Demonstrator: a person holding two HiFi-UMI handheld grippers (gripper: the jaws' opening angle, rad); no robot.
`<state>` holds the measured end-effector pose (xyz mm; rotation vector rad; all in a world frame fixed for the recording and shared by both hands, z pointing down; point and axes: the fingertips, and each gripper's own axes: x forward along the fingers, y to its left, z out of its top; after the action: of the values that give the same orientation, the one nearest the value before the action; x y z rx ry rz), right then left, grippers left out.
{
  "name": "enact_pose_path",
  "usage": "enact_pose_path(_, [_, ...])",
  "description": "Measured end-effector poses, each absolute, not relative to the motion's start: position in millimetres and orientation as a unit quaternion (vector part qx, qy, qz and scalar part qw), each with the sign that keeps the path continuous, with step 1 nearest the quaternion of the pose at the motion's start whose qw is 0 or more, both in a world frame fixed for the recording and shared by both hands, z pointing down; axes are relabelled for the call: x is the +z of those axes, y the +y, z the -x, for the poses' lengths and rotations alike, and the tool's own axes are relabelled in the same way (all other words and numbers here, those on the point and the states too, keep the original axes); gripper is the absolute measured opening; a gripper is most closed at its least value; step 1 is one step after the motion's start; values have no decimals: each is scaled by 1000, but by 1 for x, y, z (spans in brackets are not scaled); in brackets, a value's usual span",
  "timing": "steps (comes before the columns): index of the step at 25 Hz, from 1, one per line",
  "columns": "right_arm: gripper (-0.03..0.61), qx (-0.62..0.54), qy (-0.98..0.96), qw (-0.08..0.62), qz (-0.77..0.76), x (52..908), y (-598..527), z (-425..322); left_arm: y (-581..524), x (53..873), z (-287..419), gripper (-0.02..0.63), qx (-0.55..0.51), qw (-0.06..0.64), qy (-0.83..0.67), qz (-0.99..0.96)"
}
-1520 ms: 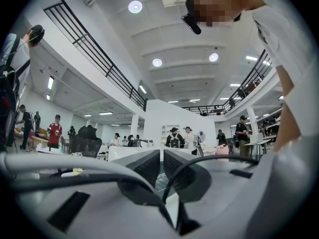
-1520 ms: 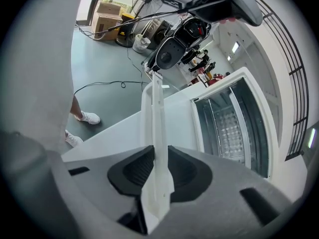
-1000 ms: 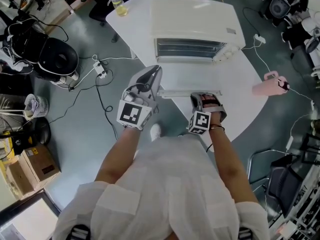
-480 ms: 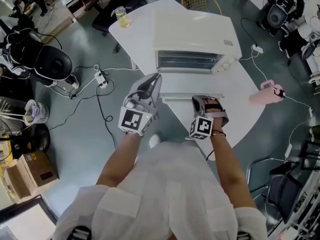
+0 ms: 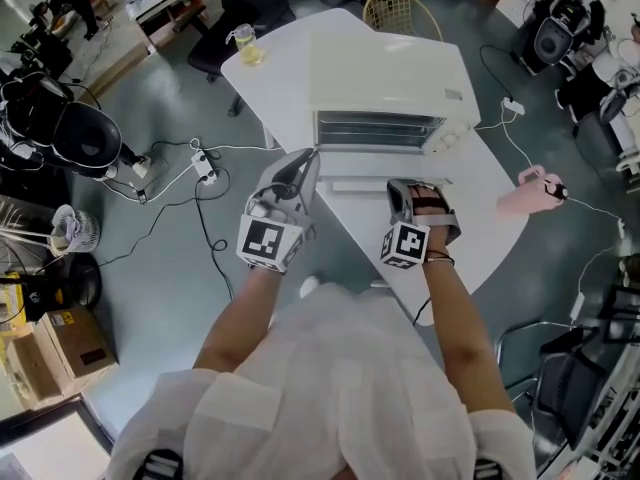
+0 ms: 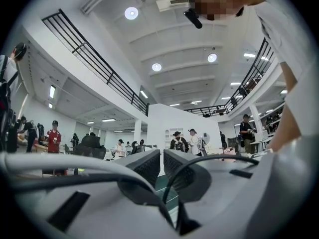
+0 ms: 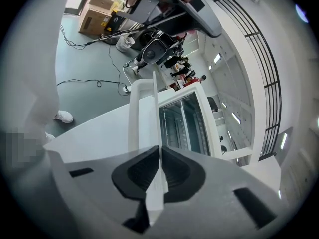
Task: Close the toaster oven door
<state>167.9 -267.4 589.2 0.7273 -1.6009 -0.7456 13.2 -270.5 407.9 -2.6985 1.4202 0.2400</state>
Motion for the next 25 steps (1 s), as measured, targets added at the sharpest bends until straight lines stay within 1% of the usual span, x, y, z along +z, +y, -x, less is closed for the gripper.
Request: enact_pose_path(25, [15, -340, -655, 581, -343, 544, -336, -164, -298, 407, 8, 23, 70, 52, 472, 877])
